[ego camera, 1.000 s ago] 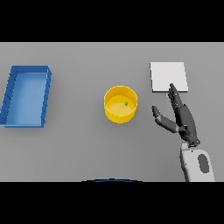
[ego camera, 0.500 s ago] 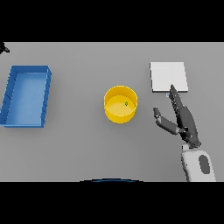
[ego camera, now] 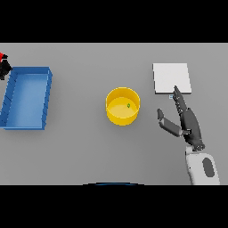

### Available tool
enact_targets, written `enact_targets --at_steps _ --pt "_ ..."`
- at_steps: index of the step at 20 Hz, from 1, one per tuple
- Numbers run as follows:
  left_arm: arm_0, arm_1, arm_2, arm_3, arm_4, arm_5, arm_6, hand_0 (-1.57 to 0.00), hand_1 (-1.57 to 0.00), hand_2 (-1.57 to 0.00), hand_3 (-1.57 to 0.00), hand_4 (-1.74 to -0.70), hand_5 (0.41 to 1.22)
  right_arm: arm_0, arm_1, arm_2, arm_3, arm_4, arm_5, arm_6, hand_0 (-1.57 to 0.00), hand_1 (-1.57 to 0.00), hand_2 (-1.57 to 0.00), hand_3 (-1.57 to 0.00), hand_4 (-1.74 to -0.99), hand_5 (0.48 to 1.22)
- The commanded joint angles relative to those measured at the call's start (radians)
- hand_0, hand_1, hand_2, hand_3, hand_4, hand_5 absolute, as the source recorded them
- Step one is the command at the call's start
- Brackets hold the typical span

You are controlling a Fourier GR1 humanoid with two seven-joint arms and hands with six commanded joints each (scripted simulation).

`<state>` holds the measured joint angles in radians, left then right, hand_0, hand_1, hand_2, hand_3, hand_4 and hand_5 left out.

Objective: Pick up the red beaker and tilt it to pour out 1 green nut into yellow bowl. Pick up the yellow bowl and place it on the metallic measuring scale.

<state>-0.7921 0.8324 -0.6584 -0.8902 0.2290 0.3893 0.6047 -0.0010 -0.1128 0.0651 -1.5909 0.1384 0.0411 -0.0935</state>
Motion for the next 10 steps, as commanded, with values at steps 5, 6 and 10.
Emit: enact_targets --at_steps 5,6,10 --pt "0.056 0.035 -0.030 -0.111 0.069 -0.039 -0.012 -1.57 -1.52 -1.41 -0.85 -1.13 0.779 0.002 0.006 0.013 0.000 0.010 0.002 -0.004 0.00 0.00 0.00 0.00 -1.325 0.731" --pt "0.073 0.052 -0.016 -0.155 0.101 -0.057 -0.023 -1.44 -1.29 -1.16 -0.71 -1.05 0.757 0.001 0.001 0.007 0.004 0.007 0.002 -0.007 0.00 0.00 0.00 0.00 -1.320 0.731" --pt "0.090 0.088 -0.012 -0.228 0.149 -0.141 -0.026 -0.63 -0.53 -0.48 -0.30 -0.85 0.688 0.009 0.005 0.012 0.002 0.007 0.003 -0.010 0.00 0.00 0.00 0.00 -1.321 0.725"
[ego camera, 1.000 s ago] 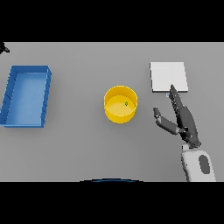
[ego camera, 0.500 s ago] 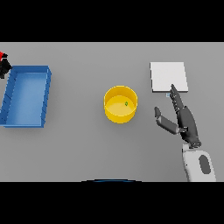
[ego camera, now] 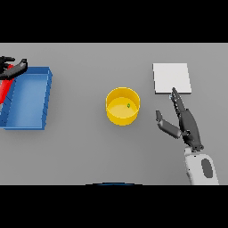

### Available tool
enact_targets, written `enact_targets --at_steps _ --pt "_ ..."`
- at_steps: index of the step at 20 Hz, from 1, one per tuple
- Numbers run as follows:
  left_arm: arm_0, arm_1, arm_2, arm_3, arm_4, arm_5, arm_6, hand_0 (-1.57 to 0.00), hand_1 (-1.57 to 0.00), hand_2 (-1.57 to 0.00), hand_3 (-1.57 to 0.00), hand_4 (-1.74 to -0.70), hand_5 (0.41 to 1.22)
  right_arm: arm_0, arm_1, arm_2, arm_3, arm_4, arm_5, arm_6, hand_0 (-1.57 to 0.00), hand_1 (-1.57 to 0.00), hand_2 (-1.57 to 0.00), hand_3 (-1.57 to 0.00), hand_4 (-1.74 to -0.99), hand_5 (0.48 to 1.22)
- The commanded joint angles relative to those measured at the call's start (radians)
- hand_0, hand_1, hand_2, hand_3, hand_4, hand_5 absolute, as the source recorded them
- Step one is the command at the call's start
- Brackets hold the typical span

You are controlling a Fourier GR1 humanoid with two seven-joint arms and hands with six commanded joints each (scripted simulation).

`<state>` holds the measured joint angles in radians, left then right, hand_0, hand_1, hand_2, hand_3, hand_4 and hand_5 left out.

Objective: Pick up the red beaker and tilt it to pour out 1 green nut into yellow bowl. Pick up the yellow bowl and place it on the metallic measuring scale.

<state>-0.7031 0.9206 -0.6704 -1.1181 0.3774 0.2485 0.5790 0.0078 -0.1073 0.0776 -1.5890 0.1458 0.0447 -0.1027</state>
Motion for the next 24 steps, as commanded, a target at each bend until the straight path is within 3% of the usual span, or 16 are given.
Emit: enact_targets --at_steps 1,6,11,14,16,17,20,24 --pt "0.000 0.007 -0.005 -0.008 0.002 -0.015 0.006 -0.50 -0.42 -0.38 -0.24 -0.83 0.678 -0.003 0.000 0.000 -0.004 0.001 -0.003 0.003 0.00 0.00 0.00 0.00 -1.318 0.725" --pt "-0.023 0.008 -0.042 0.017 -0.018 -0.053 0.031 -0.16 -0.14 -0.12 -0.08 -0.77 0.655 -0.004 -0.003 0.000 -0.002 0.010 -0.008 0.000 0.00 0.00 0.00 0.00 -1.307 0.717" --pt "-0.009 -0.005 -0.058 0.011 -0.052 0.002 0.004 -0.05 -0.04 -0.04 -0.02 -0.73 0.661 -0.011 -0.006 0.007 -0.012 0.023 -0.012 0.037 0.00 0.00 0.00 0.00 -1.277 0.704" --pt "-0.015 -0.012 -0.046 0.025 -0.051 0.022 -0.016 -0.03 -0.02 -0.02 -0.01 -0.72 0.675 -0.063 -0.042 0.042 -0.020 0.132 -0.044 0.104 0.00 0.00 0.00 0.00 -1.222 0.662" --pt "-0.020 -0.015 -0.038 0.019 -0.045 0.031 -0.027 -0.02 -0.01 -0.01 -0.01 -0.72 0.685 -0.109 -0.068 0.072 -0.003 0.131 0.017 0.047 -0.01 0.00 0.00 0.00 -1.167 0.672" --pt "-0.019 -0.021 -0.038 0.024 -0.046 0.034 -0.042 -0.01 -0.01 -0.01 -0.01 -0.72 0.693 -0.136 -0.105 0.078 0.010 0.125 0.065 0.022 -0.01 0.00 0.00 0.00 -1.174 0.680" --pt "-0.004 -0.018 -0.038 -0.003 -0.041 0.050 -0.043 -0.01 -0.01 0.00 0.00 -0.74 0.709 -0.229 -0.171 0.149 0.040 0.205 0.138 0.010 0.00 0.00 0.00 0.00 -1.254 0.666" --pt "0.002 -0.021 -0.038 0.005 -0.034 0.044 -0.048 0.00 0.00 0.00 0.00 -0.75 0.709 -0.332 -0.248 0.260 0.075 0.368 0.186 0.023 0.00 0.00 0.00 0.00 -1.234 0.627"
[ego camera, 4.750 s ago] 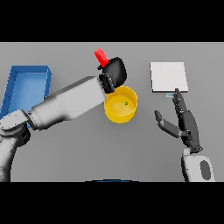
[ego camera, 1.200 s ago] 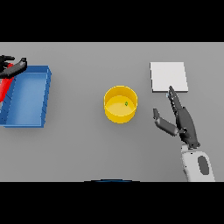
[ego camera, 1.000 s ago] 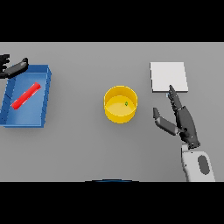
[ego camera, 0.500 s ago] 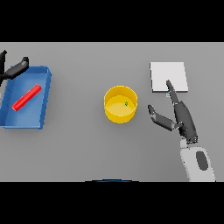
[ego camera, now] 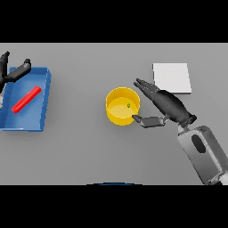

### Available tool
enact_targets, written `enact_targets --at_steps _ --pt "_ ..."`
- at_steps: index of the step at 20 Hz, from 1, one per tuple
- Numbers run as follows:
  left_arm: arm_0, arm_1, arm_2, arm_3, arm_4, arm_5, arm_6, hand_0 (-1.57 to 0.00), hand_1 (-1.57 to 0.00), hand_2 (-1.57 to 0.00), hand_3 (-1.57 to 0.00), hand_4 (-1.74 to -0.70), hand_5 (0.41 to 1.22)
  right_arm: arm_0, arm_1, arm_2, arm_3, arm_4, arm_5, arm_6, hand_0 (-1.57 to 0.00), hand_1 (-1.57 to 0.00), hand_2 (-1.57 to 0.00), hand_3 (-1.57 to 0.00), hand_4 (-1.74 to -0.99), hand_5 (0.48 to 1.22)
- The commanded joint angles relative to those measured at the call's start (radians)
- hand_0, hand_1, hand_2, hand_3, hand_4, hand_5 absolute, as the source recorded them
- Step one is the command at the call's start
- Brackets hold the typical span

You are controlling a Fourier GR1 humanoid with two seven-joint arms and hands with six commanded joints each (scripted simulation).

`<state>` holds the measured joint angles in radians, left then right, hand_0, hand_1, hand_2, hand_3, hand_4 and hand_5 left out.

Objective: Pick up the red beaker and tilt it to pour out 1 green nut into yellow bowl. Pick up the yellow bowl and place it on the metallic measuring scale.

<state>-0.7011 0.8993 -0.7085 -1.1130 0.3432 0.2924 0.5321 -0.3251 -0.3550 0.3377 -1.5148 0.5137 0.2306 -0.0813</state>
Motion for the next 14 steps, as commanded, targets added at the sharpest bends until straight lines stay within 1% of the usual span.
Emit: enact_targets --at_steps 1,2,3,6,7,8,9,10,11,14 --pt "-0.005 0.005 0.002 0.001 -0.001 -0.003 -0.001 0.00 0.00 0.00 0.00 -0.75 0.711 -0.031 -0.012 0.023 0.014 0.026 0.018 -0.003 0.00 0.00 0.00 0.00 -1.230 0.620" --pt "-0.005 0.001 0.002 0.007 -0.001 -0.005 -0.011 0.00 0.00 0.00 0.00 -0.75 0.712 -0.053 -0.013 0.050 0.026 0.048 0.033 -0.007 0.00 0.00 0.00 0.00 -1.227 0.616" --pt "-0.003 0.004 0.002 -0.002 -0.002 -0.001 -0.011 0.00 0.00 0.00 0.00 -0.75 0.713 -0.073 -0.026 0.070 0.026 0.064 0.057 -0.016 0.00 0.00 0.00 0.00 -1.229 0.616" --pt "0.002 0.004 0.009 0.001 0.005 -0.004 -0.035 0.00 0.00 0.00 0.00 -0.75 0.716 -0.128 -0.054 0.128 0.062 0.111 0.109 -0.056 0.00 0.00 0.00 0.00 -1.231 0.625" --pt "0.004 0.010 0.012 0.003 0.007 -0.008 -0.037 0.00 0.00 0.00 0.00 -0.76 0.717 -0.146 -0.061 0.144 0.060 0.123 0.131 -0.054 0.00 0.00 0.00 0.00 -1.226 0.632" --pt "0.002 0.009 0.012 -0.003 0.012 -0.010 -0.029 0.00 0.00 0.00 0.00 -0.76 0.717 -0.174 -0.054 0.157 0.075 0.134 0.142 -0.044 0.00 0.00 0.00 0.00 -1.218 0.636" --pt "0.006 0.000 0.012 -0.006 0.016 -0.002 -0.030 0.00 0.00 0.00 0.00 -0.76 0.720 -0.186 -0.056 0.172 0.095 0.145 0.150 -0.057 0.00 0.00 0.00 0.00 -1.212 0.638" --pt "0.012 0.003 0.021 -0.004 0.022 0.001 -0.047 0.00 0.00 0.00 0.00 -0.77 0.721 -0.195 -0.058 0.182 0.094 0.147 0.169 -0.058 0.00 0.00 0.00 0.00 -1.210 0.641" --pt "0.013 -0.002 0.027 0.013 0.028 -0.005 -0.061 0.00 0.00 0.00 0.00 -0.77 0.721 -0.219 -0.050 0.198 0.113 0.159 0.179 -0.055 0.00 0.00 0.00 0.00 -1.212 0.645" --pt "0.013 -0.008 0.024 0.010 0.029 -0.005 -0.057 0.00 0.00 0.00 0.00 -0.78 0.725 -0.243 -0.039 0.233 0.178 0.187 0.174 -0.089 0.00 0.00 0.00 0.00 -1.220 0.651"
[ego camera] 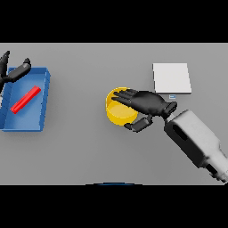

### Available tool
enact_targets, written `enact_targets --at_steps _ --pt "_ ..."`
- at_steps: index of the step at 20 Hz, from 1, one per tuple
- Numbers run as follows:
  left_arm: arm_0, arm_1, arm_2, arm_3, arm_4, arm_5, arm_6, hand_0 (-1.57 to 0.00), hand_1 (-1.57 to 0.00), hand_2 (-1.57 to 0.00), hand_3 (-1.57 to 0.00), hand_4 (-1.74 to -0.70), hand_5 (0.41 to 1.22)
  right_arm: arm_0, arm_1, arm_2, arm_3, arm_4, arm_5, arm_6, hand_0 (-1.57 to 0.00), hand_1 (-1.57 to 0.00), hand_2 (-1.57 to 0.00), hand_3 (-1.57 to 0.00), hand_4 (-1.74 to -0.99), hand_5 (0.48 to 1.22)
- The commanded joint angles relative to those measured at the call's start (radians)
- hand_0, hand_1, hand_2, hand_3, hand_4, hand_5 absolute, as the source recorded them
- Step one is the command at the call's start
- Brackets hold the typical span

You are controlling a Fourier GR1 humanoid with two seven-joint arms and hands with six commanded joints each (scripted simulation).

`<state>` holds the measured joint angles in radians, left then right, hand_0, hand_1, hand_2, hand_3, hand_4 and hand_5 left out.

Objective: Pick up the red beaker and tilt it to pour out 1 green nut into yellow bowl. Pick up the yellow bowl and place it on the metallic measuring scale.

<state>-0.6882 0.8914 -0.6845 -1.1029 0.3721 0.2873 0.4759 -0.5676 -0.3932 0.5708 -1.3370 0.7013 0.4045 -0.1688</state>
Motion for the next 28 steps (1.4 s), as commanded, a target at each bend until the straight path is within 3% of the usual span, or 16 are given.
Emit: enact_targets --at_steps 1,8,16,20,22,24,26,27,28 --pt "0.002 0.004 0.005 0.001 0.004 0.001 -0.001 0.00 0.00 0.00 0.00 -0.79 0.728 -0.004 0.000 0.009 0.024 0.010 -0.008 -0.021 0.00 0.00 0.00 0.00 -1.224 0.653" --pt "0.000 0.005 0.013 0.012 0.007 -0.005 -0.022 0.00 0.00 0.00 0.00 -0.80 0.723 -0.042 0.011 0.058 0.101 0.039 0.022 -0.053 0.00 0.00 0.00 0.00 -1.265 0.680" --pt "0.011 0.018 0.007 -0.037 0.005 0.017 0.000 0.00 0.00 0.00 0.00 -0.79 0.728 -0.066 0.024 0.080 0.173 0.054 0.018 -0.089 0.00 0.00 -0.01 -0.03 -1.286 0.712" --pt "0.002 0.020 -0.001 -0.043 -0.001 0.020 0.029 0.00 0.00 0.00 0.00 -0.79 0.732 -0.078 0.055 0.074 0.222 0.045 0.010 -0.088 0.00 -0.01 -0.08 -0.12 -1.333 0.800" --pt "0.017 0.029 0.003 -0.046 0.005 0.018 0.020 0.00 0.00 0.00 0.00 -0.80 0.730 -0.066 0.050 0.082 0.197 0.047 0.021 -0.080 -0.17 -0.14 -0.20 -0.24 -1.396 0.875" --pt "0.012 0.022 0.004 -0.045 0.004 0.020 0.010 0.00 0.00 0.00 0.00 -0.79 0.729 -0.072 0.043 0.087 0.193 0.054 0.025 -0.087 -0.47 -0.38 -0.38 -0.42 -1.479 0.999" --pt "0.008 0.017 0.002 -0.041 0.002 0.022 0.020 0.00 0.00 0.00 0.00 -0.79 0.732 -0.069 0.034 0.088 0.181 0.052 0.038 -0.088 -0.78 -0.65 -0.59 -0.83 -1.469 1.079" --pt "0.018 0.021 0.005 -0.045 0.008 0.023 0.012 0.00 0.00 0.00 0.00 -0.79 0.733 -0.072 0.039 0.085 0.185 0.046 0.046 -0.080 -0.94 -0.81 -0.79 -0.98 -1.521 1.108" --pt "0.017 0.020 0.005 -0.042 0.005 0.024 0.006 0.00 0.00 0.00 0.00 -0.79 0.735 -0.072 0.036 0.086 0.186 0.044 0.043 -0.088 -1.06 -0.96 -0.94 -1.00 -1.561 1.130"
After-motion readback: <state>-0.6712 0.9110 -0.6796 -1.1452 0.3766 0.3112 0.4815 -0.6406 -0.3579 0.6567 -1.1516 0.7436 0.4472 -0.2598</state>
